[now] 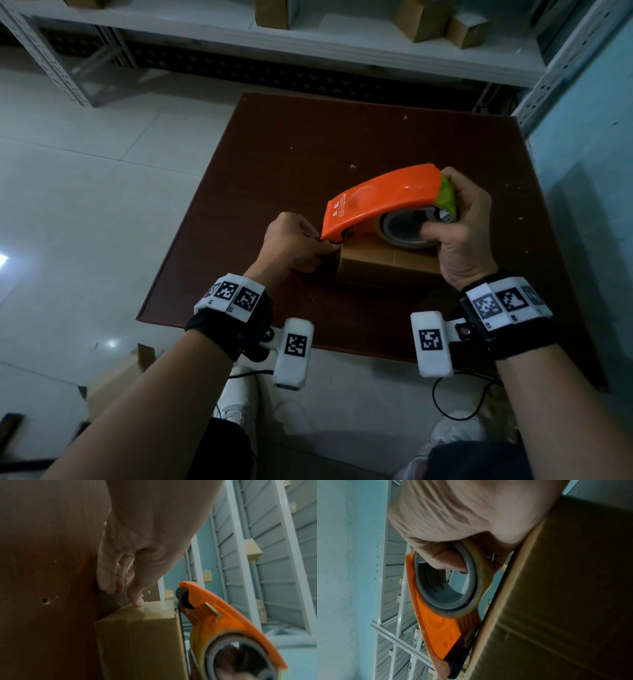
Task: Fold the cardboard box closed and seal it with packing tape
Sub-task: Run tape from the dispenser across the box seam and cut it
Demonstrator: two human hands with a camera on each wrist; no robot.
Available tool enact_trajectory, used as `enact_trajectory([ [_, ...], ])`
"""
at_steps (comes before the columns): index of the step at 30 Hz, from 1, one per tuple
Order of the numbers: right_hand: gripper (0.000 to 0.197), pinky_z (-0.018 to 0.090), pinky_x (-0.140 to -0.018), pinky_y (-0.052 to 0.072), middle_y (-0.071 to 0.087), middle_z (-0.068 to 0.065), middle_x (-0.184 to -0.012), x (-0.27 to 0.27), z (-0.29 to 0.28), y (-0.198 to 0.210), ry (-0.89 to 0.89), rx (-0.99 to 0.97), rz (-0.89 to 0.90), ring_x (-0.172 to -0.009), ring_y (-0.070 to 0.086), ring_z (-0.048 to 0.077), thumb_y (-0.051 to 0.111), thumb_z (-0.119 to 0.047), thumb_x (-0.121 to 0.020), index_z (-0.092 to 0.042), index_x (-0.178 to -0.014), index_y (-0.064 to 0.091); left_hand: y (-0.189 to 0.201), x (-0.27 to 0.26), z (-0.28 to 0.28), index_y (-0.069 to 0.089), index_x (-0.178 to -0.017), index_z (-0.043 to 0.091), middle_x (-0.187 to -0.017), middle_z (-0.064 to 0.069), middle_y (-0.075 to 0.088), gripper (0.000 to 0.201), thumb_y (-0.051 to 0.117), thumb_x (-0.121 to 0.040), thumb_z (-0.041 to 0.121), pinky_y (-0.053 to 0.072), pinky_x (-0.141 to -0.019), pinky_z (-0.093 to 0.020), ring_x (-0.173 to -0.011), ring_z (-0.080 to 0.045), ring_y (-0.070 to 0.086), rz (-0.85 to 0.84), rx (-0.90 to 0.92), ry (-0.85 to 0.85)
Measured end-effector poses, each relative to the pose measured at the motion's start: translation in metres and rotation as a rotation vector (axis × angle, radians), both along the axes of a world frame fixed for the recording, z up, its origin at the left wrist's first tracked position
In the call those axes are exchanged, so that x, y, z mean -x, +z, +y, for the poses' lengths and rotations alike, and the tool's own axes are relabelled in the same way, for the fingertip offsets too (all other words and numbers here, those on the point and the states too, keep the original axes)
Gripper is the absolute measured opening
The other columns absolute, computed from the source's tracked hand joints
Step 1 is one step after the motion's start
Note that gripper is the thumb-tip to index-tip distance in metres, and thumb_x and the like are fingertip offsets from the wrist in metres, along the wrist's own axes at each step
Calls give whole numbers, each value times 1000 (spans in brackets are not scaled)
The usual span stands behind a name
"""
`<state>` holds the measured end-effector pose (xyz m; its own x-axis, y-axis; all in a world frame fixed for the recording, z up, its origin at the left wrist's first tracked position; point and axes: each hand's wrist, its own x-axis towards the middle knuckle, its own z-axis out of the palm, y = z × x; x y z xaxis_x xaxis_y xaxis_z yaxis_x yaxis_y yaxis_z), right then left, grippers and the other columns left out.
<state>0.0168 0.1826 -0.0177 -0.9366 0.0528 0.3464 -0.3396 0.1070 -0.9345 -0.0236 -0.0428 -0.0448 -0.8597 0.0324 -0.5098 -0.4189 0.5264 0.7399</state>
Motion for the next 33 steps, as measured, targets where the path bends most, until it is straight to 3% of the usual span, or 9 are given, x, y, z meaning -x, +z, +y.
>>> enact_trajectory([
  [3,34,56,-70,51,55,36,-84,0,-1,2,-9,14,2,-80,54,54,61,-7,-62,7,-93,58,-2,-4,4,71,-87,9,-89,-11,72,23,85,-83,27,66,-62,-39,-66,-25,77,57,70,-52],
  [6,30,62,-72,50,57,34,-85,1,-1,0,-9,6,-9,-82,55,53,60,4,-62,7,-92,58,-4,-9,8,66,-81,11,-86,-10,73,22,76,-91,28,62,-55,-32,-60,-22,75,103,162,-117],
  [11,36,62,-73,50,56,36,-85,2,0,-1,-5,13,-14,-83,54,54,61,-10,-61,10,-91,56,-2,-16,16,47,-71,20,-77,0,56,28,63,-94,21,48,-58,-35,-66,-19,59,227,339,-180],
  [15,36,63,-71,49,54,36,-84,2,0,0,-3,15,-10,-82,53,55,61,-10,-61,10,-89,55,2,-13,16,61,-78,8,-85,-17,72,21,63,-95,19,64,-64,-47,-69,-31,73,182,125,-116],
  [18,34,60,-70,50,54,35,-83,1,0,0,-2,18,-11,-80,53,53,61,-9,-60,9,-89,55,3,-16,20,66,-94,-6,-93,-21,72,28,59,-100,22,62,-61,-41,-73,-31,73,145,-52,-20],
  [21,33,59,-69,50,55,35,-82,2,0,0,2,14,-14,-79,53,53,61,-7,-61,11,-87,55,0,-20,26,62,-88,-1,-86,-21,67,28,53,-103,21,55,-65,-43,-73,-35,64,159,-79,-21],
  [27,35,56,-69,50,56,34,-82,0,-2,2,11,7,-4,-79,55,50,61,-10,-60,11,-88,55,-3,-22,26,64,-95,0,-99,-18,70,23,48,-105,13,59,-82,-50,-90,-38,69,206,5,-110],
  [30,35,57,-69,50,55,35,-83,1,-2,1,23,9,-12,-79,54,52,61,-8,-61,13,-87,54,-5,-24,26,59,-86,11,-98,-13,66,22,47,-104,12,57,-81,-46,-88,-31,66,197,95,-118],
  [33,32,62,-70,49,56,36,-83,1,-1,0,25,10,-21,-79,54,54,60,-1,-61,15,-88,54,-8,-27,28,62,-104,7,-99,-5,56,15,47,-104,8,50,-77,-36,-86,-25,57,311,337,-254],
])
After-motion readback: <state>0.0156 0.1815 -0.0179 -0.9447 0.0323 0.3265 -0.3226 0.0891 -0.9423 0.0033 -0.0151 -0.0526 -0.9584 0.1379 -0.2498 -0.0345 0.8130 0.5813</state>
